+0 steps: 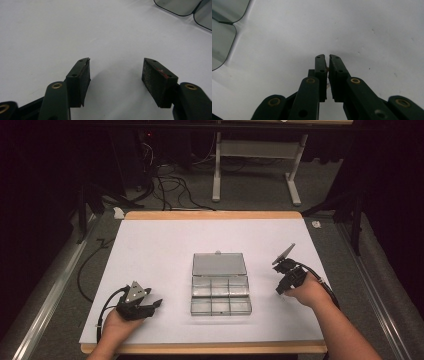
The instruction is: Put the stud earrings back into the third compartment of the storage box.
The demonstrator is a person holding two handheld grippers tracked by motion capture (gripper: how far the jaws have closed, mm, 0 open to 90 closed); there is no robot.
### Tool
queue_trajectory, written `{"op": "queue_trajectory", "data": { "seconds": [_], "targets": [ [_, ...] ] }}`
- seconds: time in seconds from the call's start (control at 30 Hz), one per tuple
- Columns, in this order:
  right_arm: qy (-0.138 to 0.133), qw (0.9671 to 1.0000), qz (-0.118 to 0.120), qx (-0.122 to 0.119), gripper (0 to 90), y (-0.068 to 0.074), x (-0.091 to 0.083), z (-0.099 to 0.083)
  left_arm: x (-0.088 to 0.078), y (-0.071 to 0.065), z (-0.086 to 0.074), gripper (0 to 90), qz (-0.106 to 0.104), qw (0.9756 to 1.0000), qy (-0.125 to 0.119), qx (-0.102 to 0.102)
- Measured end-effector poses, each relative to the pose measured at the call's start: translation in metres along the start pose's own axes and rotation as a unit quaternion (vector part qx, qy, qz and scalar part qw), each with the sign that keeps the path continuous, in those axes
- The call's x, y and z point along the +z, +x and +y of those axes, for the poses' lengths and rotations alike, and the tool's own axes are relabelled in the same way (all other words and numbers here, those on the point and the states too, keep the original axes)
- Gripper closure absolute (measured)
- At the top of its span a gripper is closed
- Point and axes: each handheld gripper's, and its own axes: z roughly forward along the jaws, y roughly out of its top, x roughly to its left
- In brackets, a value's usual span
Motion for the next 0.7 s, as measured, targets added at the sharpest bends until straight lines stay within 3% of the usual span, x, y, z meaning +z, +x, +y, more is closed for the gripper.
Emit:
{"op": "queue_trajectory", "data": {
  "seconds": [0.4, 0.43, 0.7],
  "targets": [
    [0.0, 1.0, -0.001, -0.007, 86.0, 0.013, -0.018, 0.007, 0.0, 0.0, 0.0, 40.1, 0.0, 1.0, 0.0, 0.0],
    [-0.005, 0.9998, -0.002, -0.019, 86.1, 0.017, -0.024, 0.01, 0.0, 0.0, 0.0, 40.1, 0.0, 1.0, 0.0, 0.0],
    [-0.015, 0.9992, 0.001, -0.036, 86.0, 0.035, -0.042, 0.024, 0.0, 0.0, 0.0, 40.2, 0.0, 1.0, 0.001, 0.001]
  ]
}}
